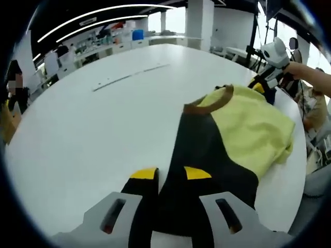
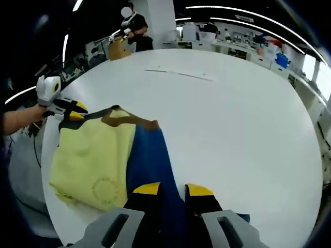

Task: Fold the garment on the visible template until the final outline fits inside the template.

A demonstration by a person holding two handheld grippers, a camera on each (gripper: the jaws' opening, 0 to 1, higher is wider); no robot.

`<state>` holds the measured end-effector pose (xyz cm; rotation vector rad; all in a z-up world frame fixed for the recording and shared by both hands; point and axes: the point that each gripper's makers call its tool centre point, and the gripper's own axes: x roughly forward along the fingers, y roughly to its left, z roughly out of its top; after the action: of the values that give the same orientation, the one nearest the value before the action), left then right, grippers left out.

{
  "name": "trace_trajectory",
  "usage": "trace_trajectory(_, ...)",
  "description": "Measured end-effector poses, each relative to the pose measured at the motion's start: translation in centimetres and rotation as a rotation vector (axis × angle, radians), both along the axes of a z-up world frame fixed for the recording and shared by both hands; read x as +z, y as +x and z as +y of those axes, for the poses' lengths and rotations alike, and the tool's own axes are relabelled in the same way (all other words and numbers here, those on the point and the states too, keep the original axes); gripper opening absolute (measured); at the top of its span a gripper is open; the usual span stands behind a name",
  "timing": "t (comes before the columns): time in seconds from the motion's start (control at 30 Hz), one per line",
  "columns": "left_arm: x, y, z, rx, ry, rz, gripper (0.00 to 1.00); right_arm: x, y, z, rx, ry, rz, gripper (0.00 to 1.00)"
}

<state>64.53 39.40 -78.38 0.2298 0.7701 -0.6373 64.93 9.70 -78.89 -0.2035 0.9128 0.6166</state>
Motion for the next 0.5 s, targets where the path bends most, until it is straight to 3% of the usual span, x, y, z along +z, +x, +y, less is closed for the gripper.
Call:
trace_trajectory(0.17, -0.03, 0.02, -0.07, 0.016, 0.008, 0.019, 0.15, -0.36, -0.13, -0.06, 0.04, -0.078, 0.014, 0.03)
trace_trajectory(0.37, -0.05, -0.71, -0.31, 0.039, -0.003, 0.065, 0.06, -0.37, -0.14, -0.11, 0.039, -0.107, 0.027, 0.01)
trace_trajectory(0.5, -0.21, -0.69, -0.5, 0.043, 0.0, 0.075, 0.06, -0.39, -0.25, -0.19, 0.045, -0.111, 0.038, 0.0)
